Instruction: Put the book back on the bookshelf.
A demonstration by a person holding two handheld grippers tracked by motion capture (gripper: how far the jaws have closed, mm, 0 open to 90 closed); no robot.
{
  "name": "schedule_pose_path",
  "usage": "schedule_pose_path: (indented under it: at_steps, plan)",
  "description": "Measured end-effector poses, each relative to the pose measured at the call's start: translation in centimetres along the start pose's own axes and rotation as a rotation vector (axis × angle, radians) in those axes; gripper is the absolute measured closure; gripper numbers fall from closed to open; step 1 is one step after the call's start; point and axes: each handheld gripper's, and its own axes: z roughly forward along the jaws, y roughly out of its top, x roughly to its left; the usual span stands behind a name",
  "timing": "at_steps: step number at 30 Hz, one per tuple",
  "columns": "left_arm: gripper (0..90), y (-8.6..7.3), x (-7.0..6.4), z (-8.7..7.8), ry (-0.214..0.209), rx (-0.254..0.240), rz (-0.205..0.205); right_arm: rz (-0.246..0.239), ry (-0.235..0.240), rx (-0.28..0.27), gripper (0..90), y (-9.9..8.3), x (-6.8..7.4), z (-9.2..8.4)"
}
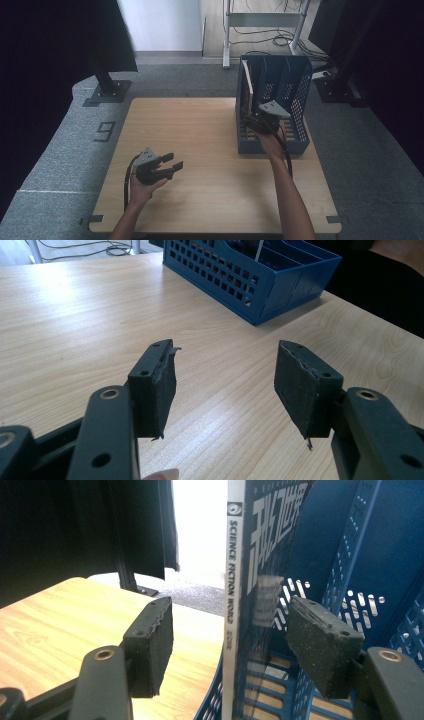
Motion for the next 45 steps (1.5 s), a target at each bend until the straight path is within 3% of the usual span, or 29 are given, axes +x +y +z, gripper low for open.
schedule_pose_path:
  at_steps: [22, 33, 45]
  plan:
    - [41.6, 0.0, -0.2, 0.0, 0.002, 0.006, 0.004, -0.018, 0.092, 0.016, 35.9, -3.5, 1.3, -4.5]
    - [41.5, -0.1, -0.1, -0.1, 0.003, 0.009, 0.003, 0.001, 0.128, 0.021, 36.5, -6.7, 2.2, -6.4]
    - [41.4, -0.4, -0.2, 0.3, 0.005, 0.03, 0.0, -0.021, 0.158, 0.08, 37.2, -10.6, 3.3, -8.2]
